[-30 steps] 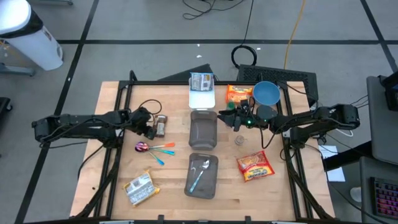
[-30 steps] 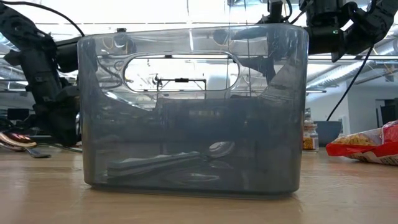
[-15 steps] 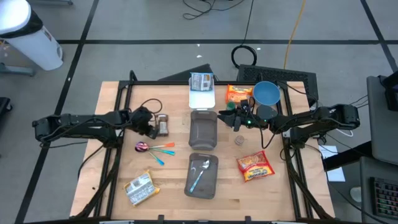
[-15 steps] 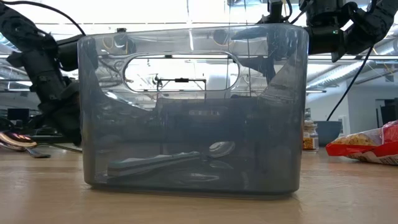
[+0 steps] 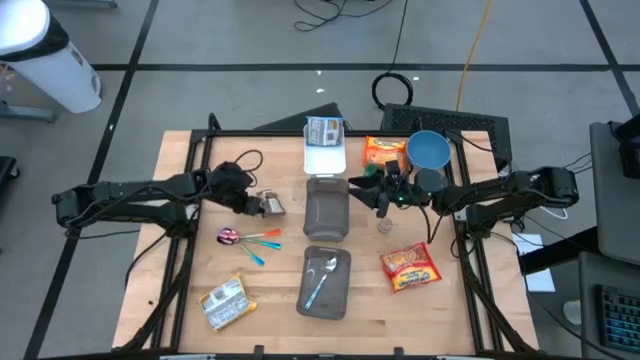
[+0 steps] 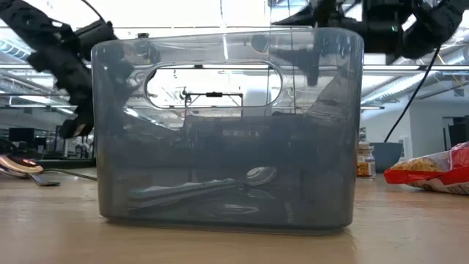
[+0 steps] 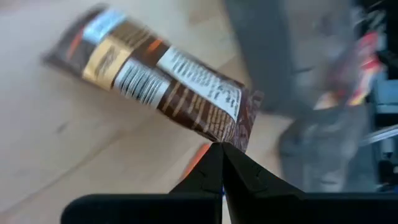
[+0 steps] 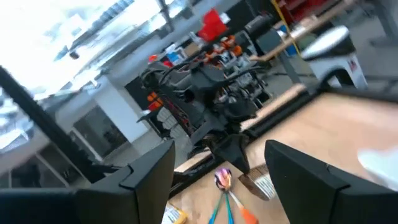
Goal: Pick & Place Food Item
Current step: Put the orange seasoning pack into the top black bin
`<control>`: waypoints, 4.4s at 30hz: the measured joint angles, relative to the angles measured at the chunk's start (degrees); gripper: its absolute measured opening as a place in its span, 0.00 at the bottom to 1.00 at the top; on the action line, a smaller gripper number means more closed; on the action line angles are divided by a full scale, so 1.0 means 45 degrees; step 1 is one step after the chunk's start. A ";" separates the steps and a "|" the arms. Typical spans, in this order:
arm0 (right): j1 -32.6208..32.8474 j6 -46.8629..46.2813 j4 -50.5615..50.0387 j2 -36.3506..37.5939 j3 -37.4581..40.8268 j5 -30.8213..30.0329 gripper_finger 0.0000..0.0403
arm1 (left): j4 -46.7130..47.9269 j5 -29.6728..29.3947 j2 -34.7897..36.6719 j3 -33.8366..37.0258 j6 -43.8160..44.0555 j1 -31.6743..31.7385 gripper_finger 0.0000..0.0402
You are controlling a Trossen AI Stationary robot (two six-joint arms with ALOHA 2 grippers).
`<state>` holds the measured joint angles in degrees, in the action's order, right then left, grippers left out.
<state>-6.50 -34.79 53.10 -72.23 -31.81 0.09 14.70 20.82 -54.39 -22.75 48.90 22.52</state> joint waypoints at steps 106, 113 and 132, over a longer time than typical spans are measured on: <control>0.0884 1.2910 -1.0798 -0.5375 -1.1610 -0.3593 0.00 | -0.1204 0.0568 0.0005 -0.4846 -0.1297 0.1969 0.22; 0.0800 1.1599 -1.2092 -0.4721 -1.1631 -0.2388 0.00 | -0.1209 0.0689 0.0005 -0.4846 -0.3021 0.2538 0.40; 0.0694 0.9544 -1.7012 -0.4120 -1.1629 -0.1673 0.00 | -0.1002 -0.1044 0.0005 -0.4846 -0.5140 0.2550 0.46</control>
<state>-3.38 8.16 -23.45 -90.77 -84.14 -7.44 10.19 16.12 -54.37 -44.56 25.77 34.00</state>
